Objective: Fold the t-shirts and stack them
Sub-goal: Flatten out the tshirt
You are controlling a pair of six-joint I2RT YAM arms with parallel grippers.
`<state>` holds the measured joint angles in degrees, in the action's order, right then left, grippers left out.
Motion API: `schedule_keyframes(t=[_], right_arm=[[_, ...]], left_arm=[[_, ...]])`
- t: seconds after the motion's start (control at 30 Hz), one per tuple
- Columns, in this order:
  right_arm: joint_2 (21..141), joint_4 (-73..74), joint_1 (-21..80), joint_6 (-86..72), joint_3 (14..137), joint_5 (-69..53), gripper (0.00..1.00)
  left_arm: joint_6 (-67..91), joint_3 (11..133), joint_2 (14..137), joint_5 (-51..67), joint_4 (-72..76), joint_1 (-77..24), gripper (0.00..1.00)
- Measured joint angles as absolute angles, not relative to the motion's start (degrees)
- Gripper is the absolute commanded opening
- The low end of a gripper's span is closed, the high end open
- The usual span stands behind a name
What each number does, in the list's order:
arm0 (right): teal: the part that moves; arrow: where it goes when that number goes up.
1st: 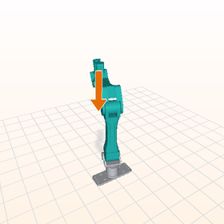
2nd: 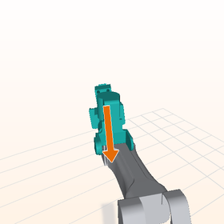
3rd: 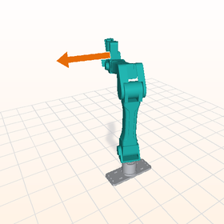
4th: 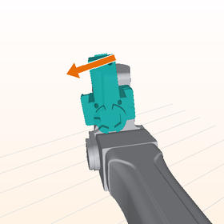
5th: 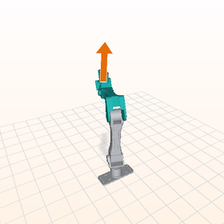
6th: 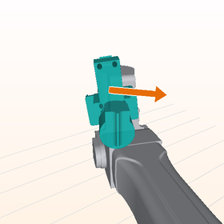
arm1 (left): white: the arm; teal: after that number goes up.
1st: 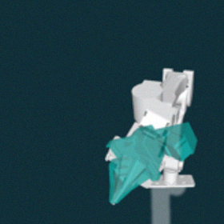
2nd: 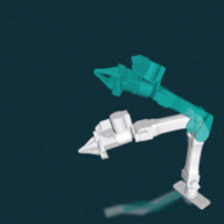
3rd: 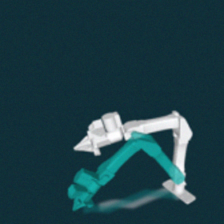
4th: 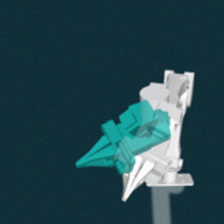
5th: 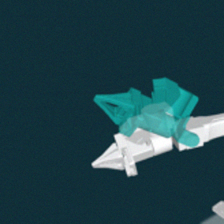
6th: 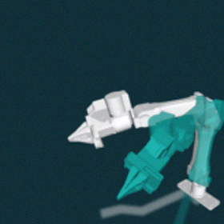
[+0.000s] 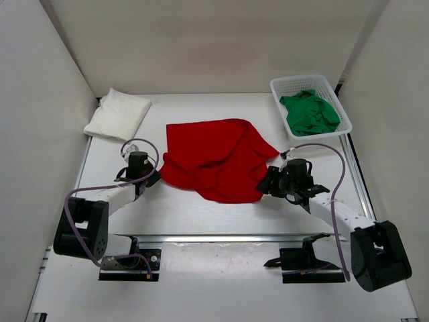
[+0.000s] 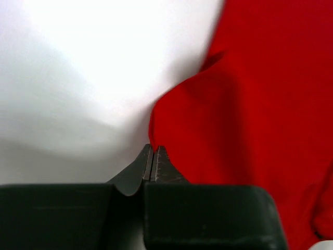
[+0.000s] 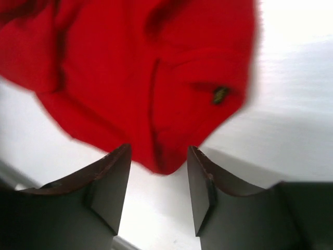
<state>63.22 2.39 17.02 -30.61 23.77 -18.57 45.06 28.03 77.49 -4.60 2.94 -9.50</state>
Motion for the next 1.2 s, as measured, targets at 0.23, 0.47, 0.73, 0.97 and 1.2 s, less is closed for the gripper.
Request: schedule_keyframes(t=[0.23,0.47,0.73,0.97,1.2], right_arm=[[73.14,3.36,15.4,-29.63,28.8,-12.01,0.53],[85.41,-0.95,14.85,-29.3,36.82,-10.59,0.3],[90.35,-1.37,12.86,-28.71,41.47,-13.39,0.0],[101.6,7.44,8.25,-27.16,64.99,-15.64,0.24],[99.88,10.0,11.94,-24.34,67.0,-9.61,0.45]], left_arm=[[43.68,36.16,70.13,-4.45,1.34,-8.21,0.0],[43.05,38.63,70.28,-0.54,1.37,-5.72,0.0],[42.44,45.76,73.73,2.59,-2.37,-4.93,0.0],[41.45,49.67,76.42,2.81,-3.31,-3.77,0.0],[40.07,50.37,79.37,1.5,-6.17,-4.51,0.0]])
